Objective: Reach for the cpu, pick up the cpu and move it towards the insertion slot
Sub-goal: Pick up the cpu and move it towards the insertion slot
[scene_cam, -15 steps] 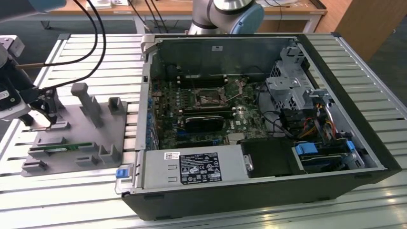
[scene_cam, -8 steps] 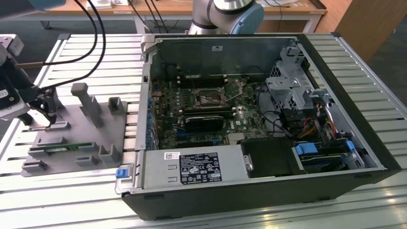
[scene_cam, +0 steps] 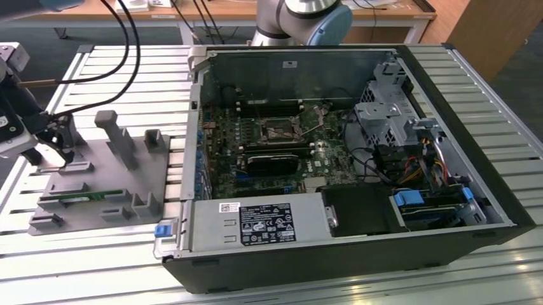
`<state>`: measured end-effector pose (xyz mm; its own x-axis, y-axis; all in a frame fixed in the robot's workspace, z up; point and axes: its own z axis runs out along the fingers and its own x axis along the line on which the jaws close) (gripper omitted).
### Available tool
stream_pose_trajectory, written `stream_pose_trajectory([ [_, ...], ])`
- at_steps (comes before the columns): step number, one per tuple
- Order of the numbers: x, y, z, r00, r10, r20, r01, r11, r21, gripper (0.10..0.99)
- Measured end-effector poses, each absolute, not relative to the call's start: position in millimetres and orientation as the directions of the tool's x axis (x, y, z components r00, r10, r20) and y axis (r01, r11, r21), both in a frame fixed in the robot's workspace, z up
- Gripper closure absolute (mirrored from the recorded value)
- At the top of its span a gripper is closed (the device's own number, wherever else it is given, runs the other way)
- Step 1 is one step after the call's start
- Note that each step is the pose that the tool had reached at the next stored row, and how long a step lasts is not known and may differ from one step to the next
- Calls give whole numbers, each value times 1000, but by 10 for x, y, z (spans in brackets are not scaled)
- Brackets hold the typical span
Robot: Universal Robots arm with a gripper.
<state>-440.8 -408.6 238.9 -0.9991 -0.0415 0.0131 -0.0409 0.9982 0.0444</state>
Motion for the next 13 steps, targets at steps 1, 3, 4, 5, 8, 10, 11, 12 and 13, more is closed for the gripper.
stream_pose_trajectory([
  [1, -4408, -4086, 2397, -999, -41, 13, -41, 998, 44, 549],
  [3, -4408, -4086, 2409, -999, -41, 13, -41, 998, 44, 549],
  [4, -4408, -4086, 2413, -999, -41, 13, -41, 998, 44, 549],
  [5, -4408, -4086, 2419, -999, -41, 13, -41, 998, 44, 549],
  [8, -4408, -4086, 2433, -999, -42, 13, -41, 998, 44, 549],
  [10, -4408, -4086, 2448, -999, -41, 13, -41, 998, 44, 549],
  [11, -4408, -4086, 2457, -999, -41, 13, -41, 998, 44, 549],
  [12, -4408, -4086, 2466, -999, -41, 13, -41, 998, 44, 549],
  [13, -4408, -4086, 2474, -999, -41, 13, -41, 998, 44, 549],
])
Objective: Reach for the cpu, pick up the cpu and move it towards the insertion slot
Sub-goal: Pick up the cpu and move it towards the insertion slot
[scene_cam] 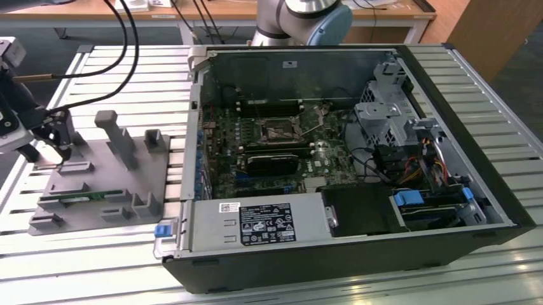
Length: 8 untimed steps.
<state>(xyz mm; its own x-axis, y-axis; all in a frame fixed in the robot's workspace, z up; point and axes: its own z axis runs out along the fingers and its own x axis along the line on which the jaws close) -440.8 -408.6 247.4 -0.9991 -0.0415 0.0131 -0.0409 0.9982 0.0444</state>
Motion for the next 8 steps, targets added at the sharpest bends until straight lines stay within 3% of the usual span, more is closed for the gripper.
stream_pose_trajectory([
  [8, -4408, -4086, 2529, -999, -41, 13, -41, 998, 44, 549],
])
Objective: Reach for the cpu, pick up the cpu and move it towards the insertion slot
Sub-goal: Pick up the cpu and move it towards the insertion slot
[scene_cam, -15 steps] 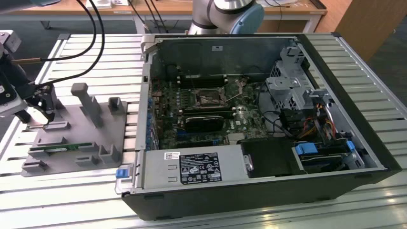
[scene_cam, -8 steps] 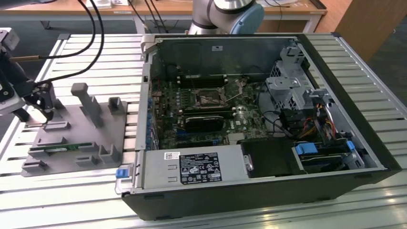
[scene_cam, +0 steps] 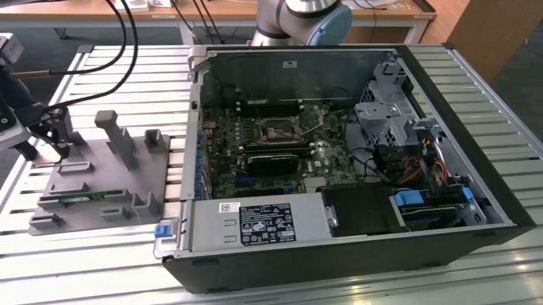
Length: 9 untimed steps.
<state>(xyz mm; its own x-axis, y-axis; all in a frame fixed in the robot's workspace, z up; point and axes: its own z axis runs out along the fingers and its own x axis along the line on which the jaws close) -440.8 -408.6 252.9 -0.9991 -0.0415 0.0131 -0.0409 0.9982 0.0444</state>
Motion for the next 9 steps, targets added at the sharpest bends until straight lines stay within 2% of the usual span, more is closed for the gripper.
stream_pose_trajectory([
  [9, -4408, -4086, 2594, -999, -41, 13, -41, 998, 44, 549],
])
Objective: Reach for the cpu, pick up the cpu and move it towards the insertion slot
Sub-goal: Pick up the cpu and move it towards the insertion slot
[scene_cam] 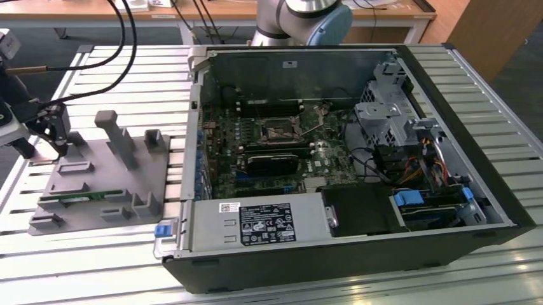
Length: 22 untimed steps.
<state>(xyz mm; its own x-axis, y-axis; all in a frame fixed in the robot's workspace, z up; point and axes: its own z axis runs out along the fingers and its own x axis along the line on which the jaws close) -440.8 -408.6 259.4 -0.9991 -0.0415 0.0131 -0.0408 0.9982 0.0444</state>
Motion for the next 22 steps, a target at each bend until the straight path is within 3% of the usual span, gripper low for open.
stream_pose_trajectory([
  [22, -4408, -4086, 2804, -999, -41, 13, -41, 998, 44, 549],
])
